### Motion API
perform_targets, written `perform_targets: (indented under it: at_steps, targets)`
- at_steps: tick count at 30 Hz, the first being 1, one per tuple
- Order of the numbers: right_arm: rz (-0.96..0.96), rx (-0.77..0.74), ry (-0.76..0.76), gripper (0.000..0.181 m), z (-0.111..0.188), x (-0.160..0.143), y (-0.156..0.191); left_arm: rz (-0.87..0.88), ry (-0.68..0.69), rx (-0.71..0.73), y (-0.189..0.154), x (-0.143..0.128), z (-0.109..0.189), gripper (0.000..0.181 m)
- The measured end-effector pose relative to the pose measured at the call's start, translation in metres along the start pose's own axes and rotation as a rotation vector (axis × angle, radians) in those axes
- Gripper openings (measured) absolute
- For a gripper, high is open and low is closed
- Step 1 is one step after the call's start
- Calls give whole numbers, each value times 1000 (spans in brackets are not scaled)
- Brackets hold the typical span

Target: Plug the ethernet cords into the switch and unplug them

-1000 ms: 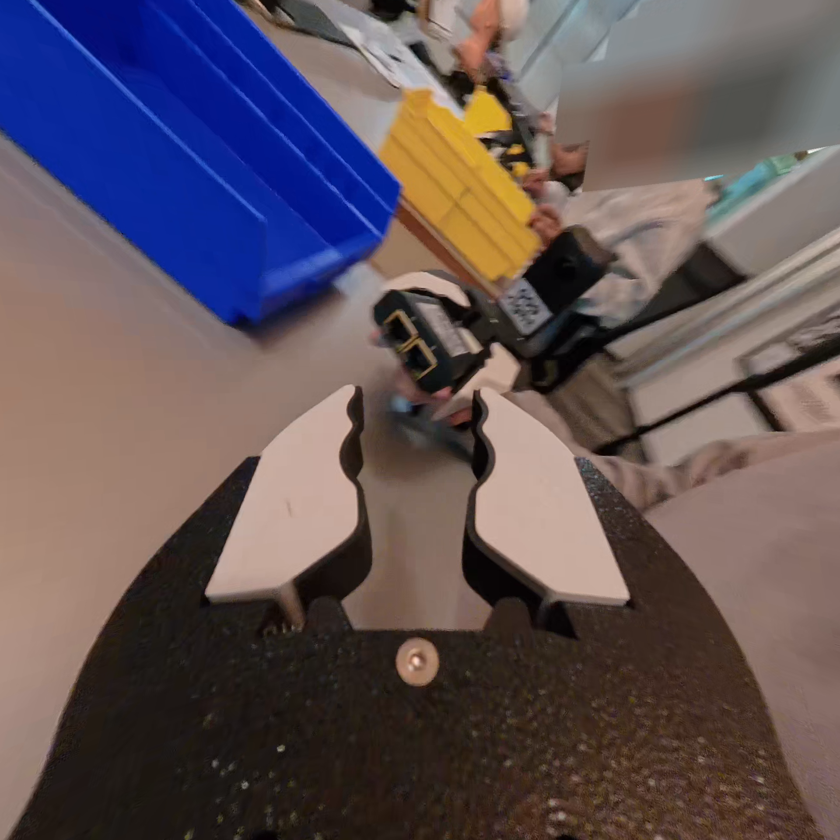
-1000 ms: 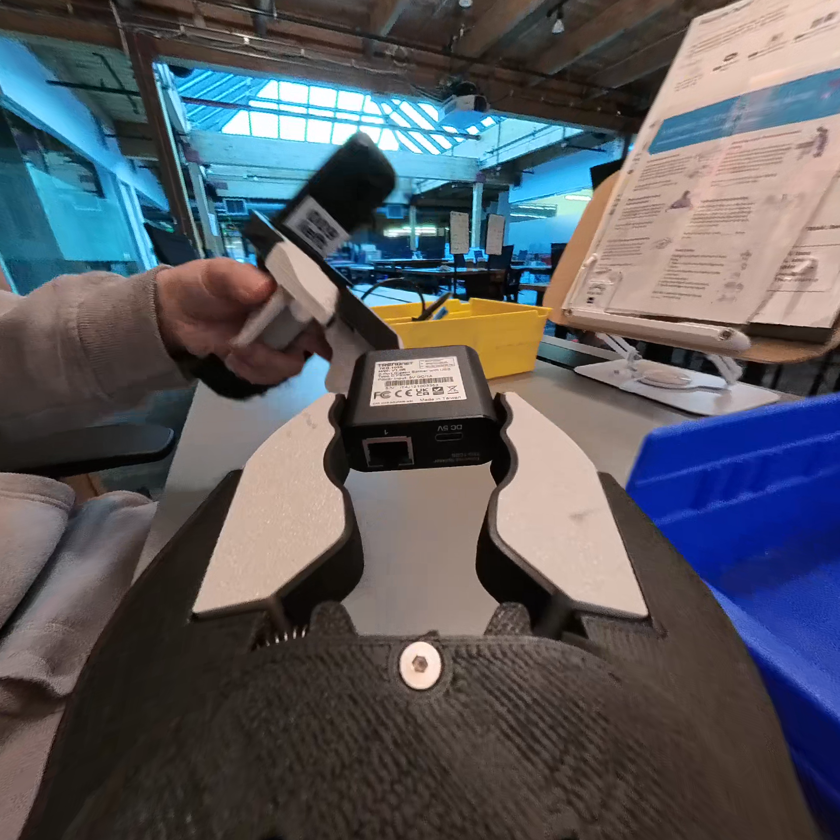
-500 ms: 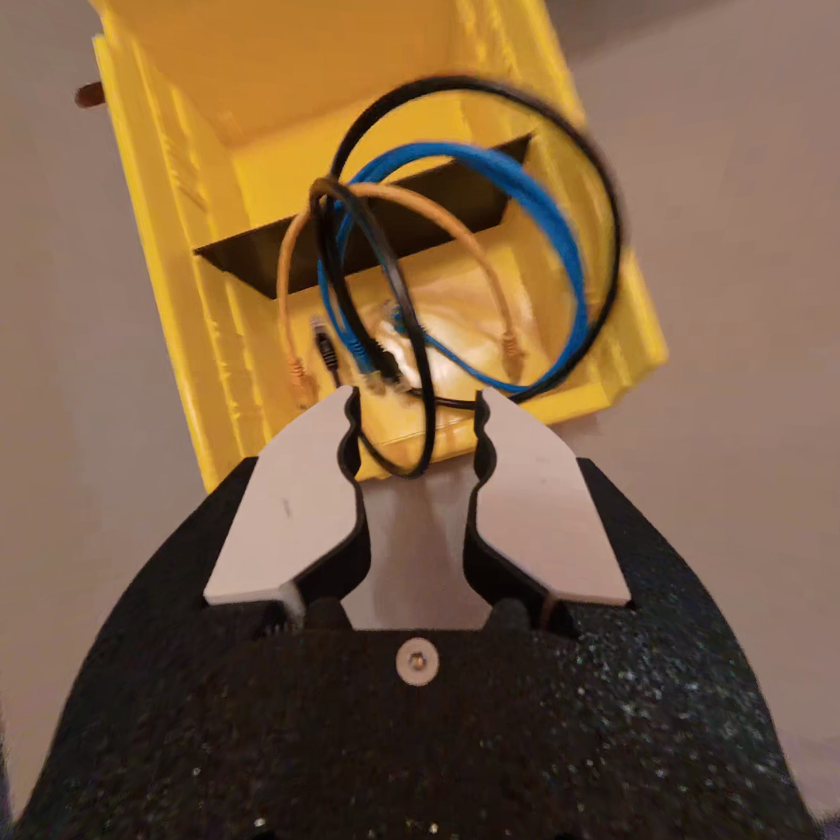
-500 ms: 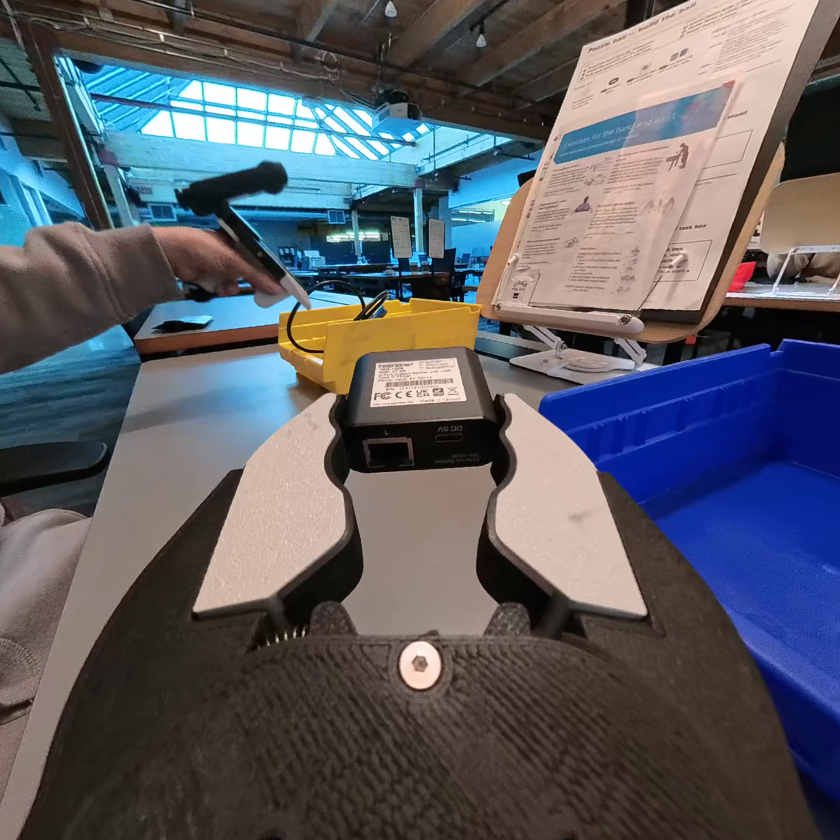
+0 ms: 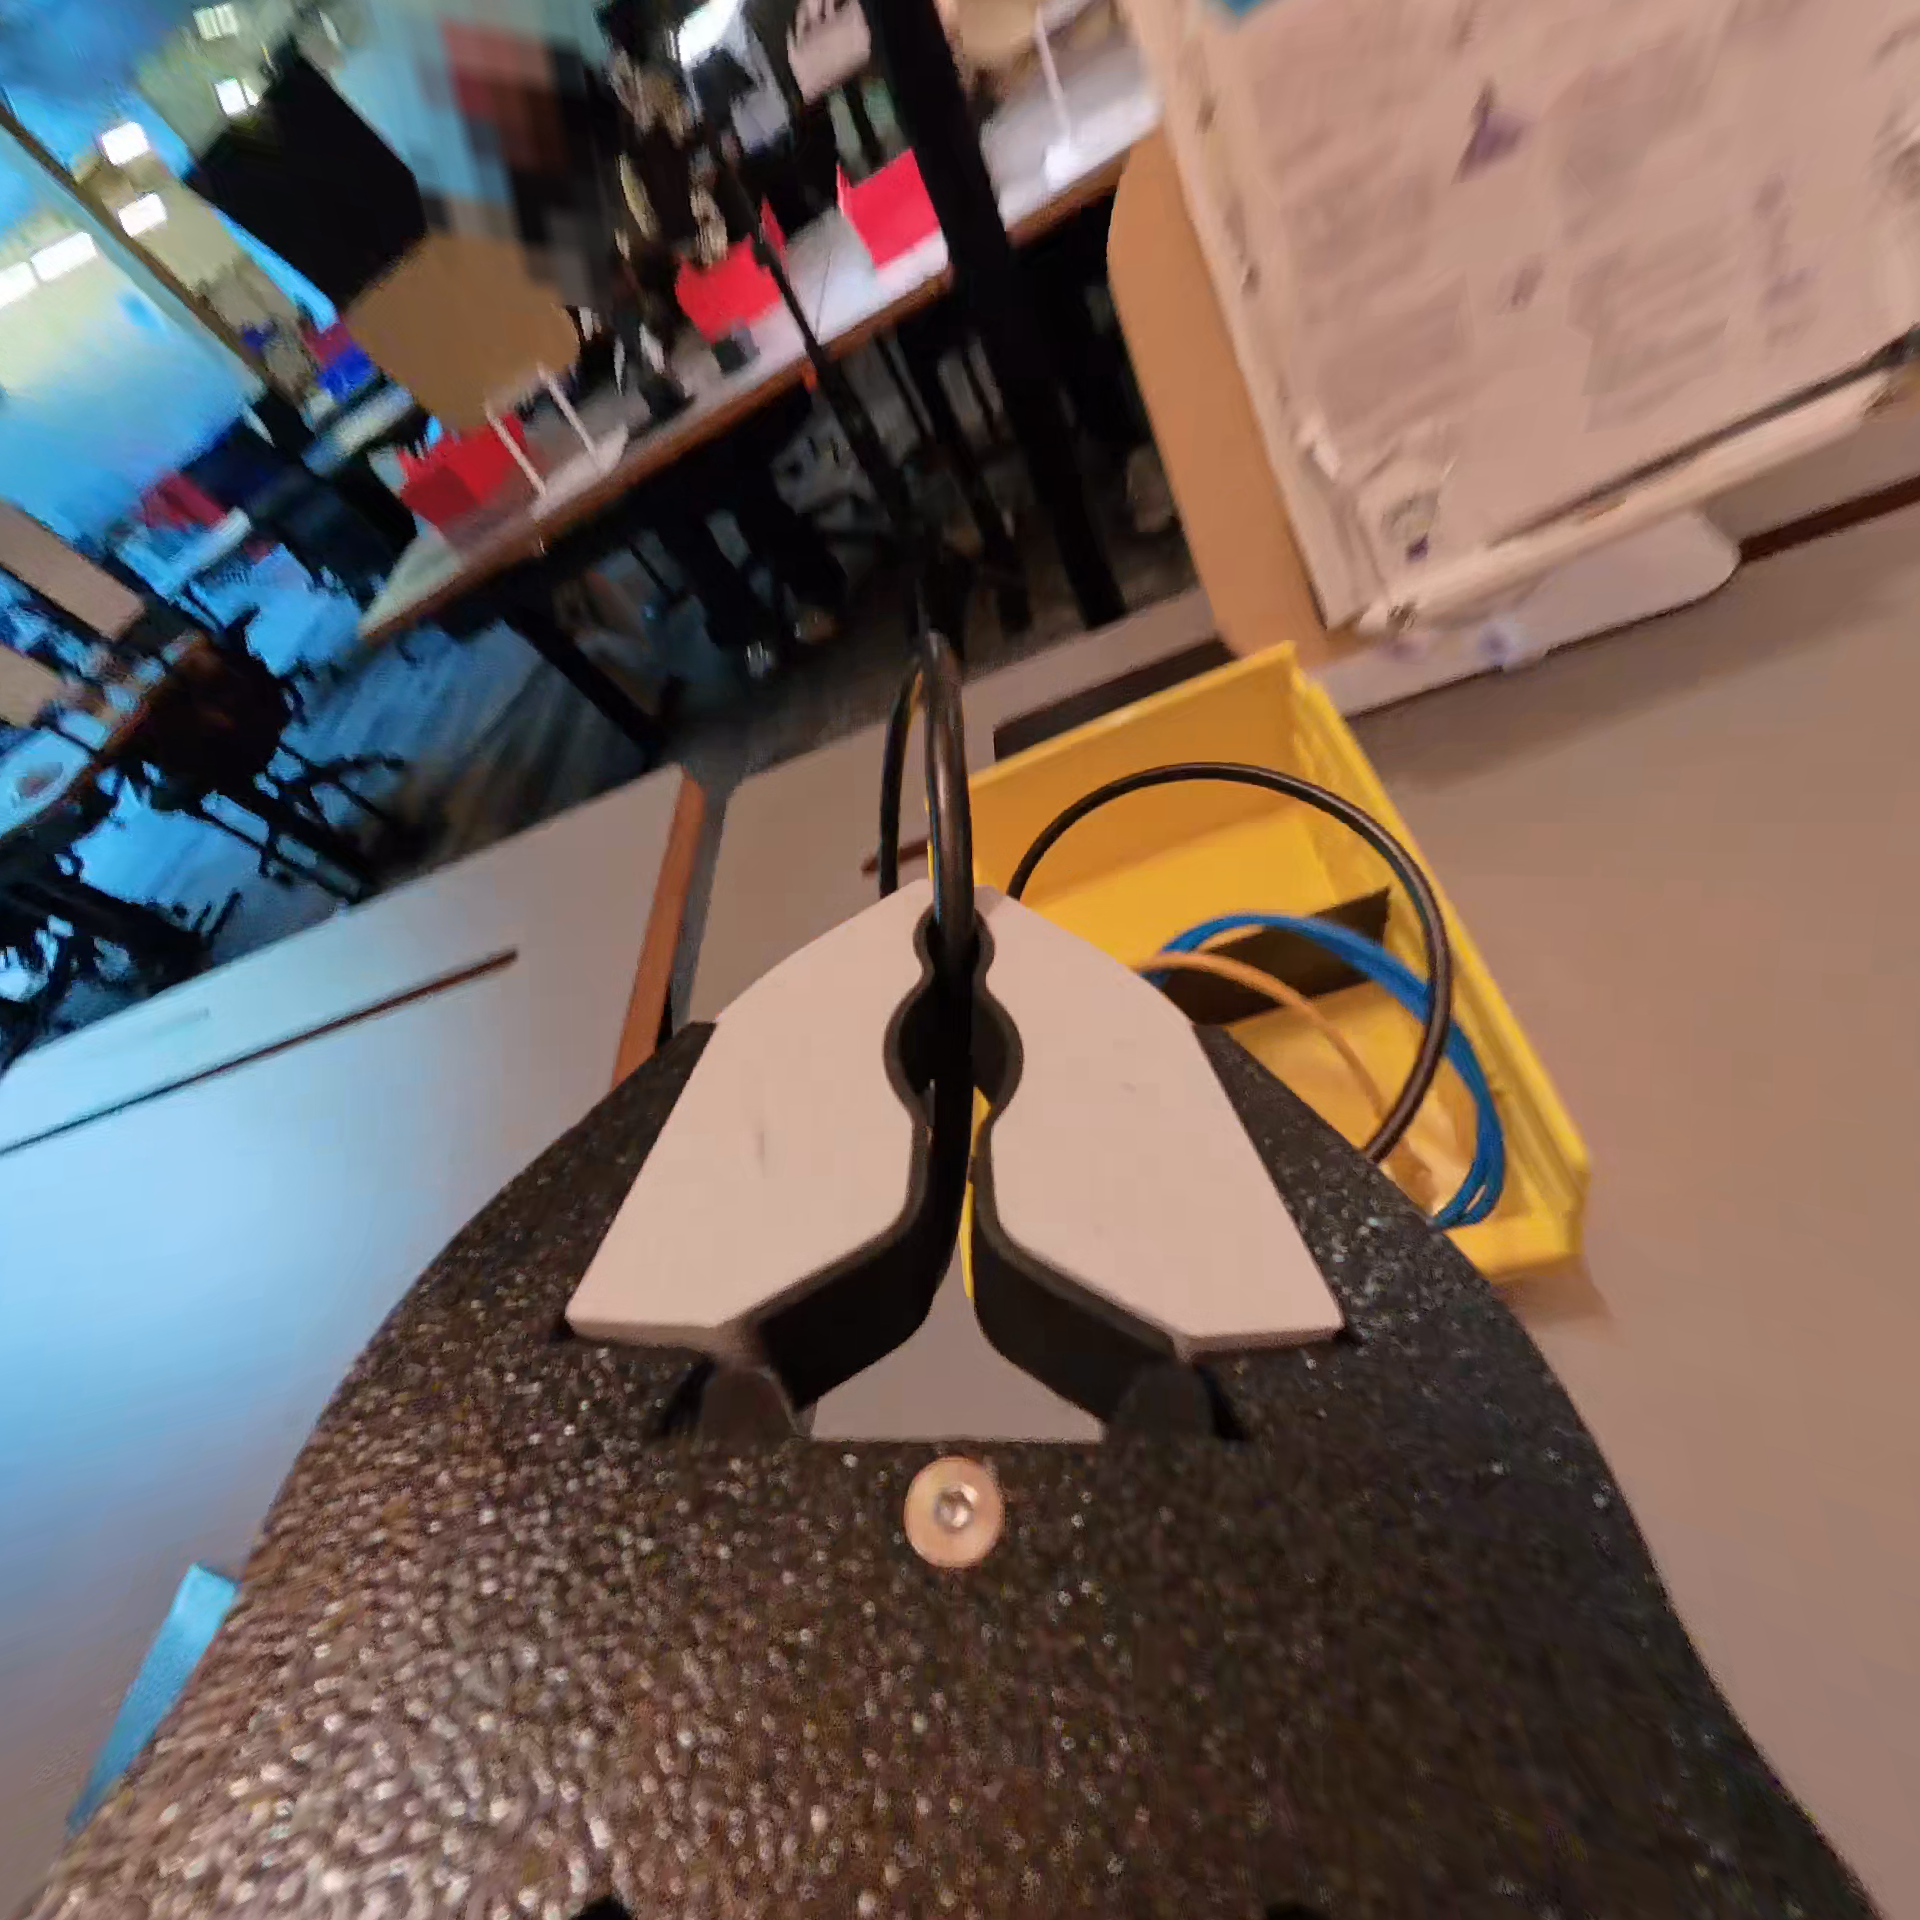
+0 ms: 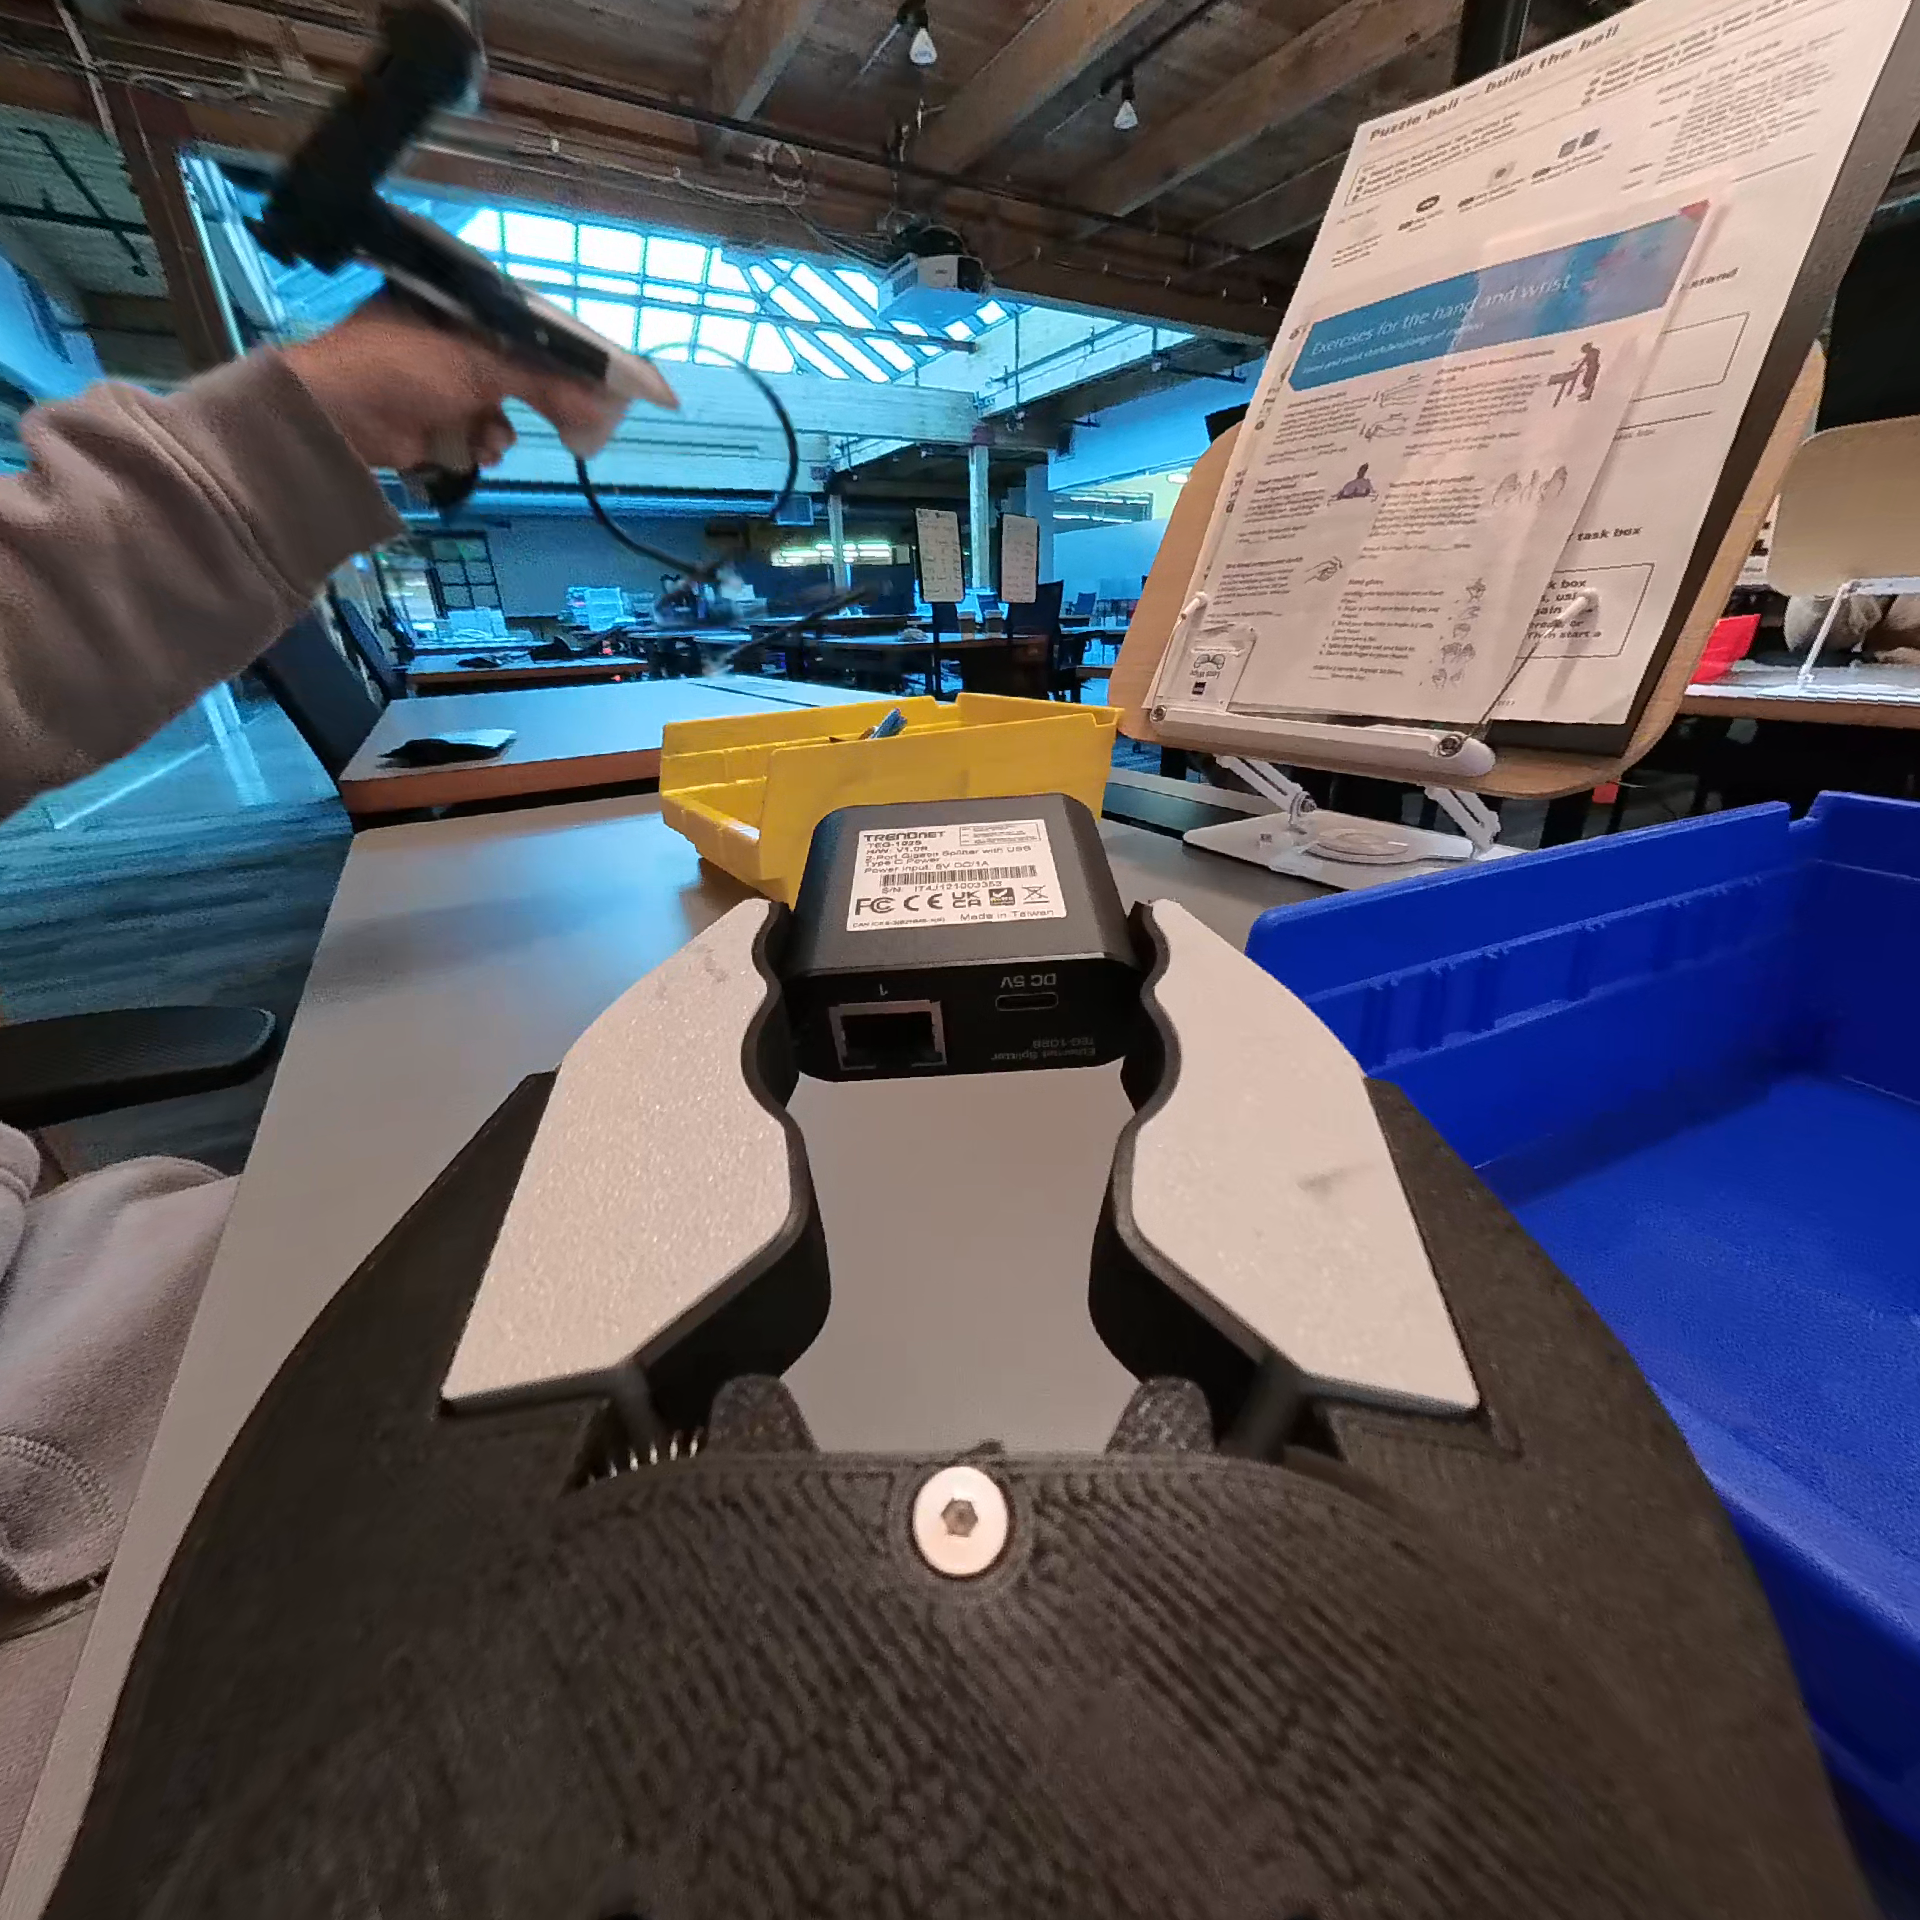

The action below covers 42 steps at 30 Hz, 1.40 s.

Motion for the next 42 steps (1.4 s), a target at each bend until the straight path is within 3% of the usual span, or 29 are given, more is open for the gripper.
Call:
perform_targets:
  at_steps: [1, 4, 8, 12, 15, 19, 23, 27, 30, 36, 42]
  targets:
    - [-1, -2, -2, 62, 0, 0, 0, -7, -35, -18, -1, 13, 11, 0]
    - [-12, -7, -17, 62, 2, 1, -2, -36, -135, -212, -27, 42, 43, 0]
    - [-40, -29, -52, 62, 6, 3, -6, -283, -203, -525, -93, 42, 66, 0]
    - [-39, -71, -57, 62, 12, 4, -12, -568, -309, -852, -183, -8, 66, 0]
    - [-57, -80, -79, 62, 16, 5, -14, -666, -488, -984, -239, -59, 62, 0]
    - [-46, -71, -68, 62, 14, 4, -13, -736, -454, -1075, -280, -118, 50, 0]
    - [-38, -59, -54, 62, 12, 4, -11, -805, -387, -1130, -291, -145, 47, 0]
    - [-44, -58, -58, 62, 13, 4, -12, -986, -297, -1068, -285, -164, 37, 0]
    - [-39, -51, -53, 62, 12, 4, -11, -971, -223, -1028, -274, -171, 19, 5]
    - [-33, -45, -47, 62, 11, 3, -10, -650, 1, -1106, -252, -172, 0, 37]
    - [-38, -31, -41, 62, 11, 3, -9, -277, -3, -1177, -248, -132, 21, 34]
Point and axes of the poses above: each gripper's, where its closed fingertips meet, z back along the fingers, x out of its top, y = z × x across the jaws, the point moved 5 cm from there along z, back along the fingers, and after that the axes turned 8 degrees about z, right-handed, at the moved point
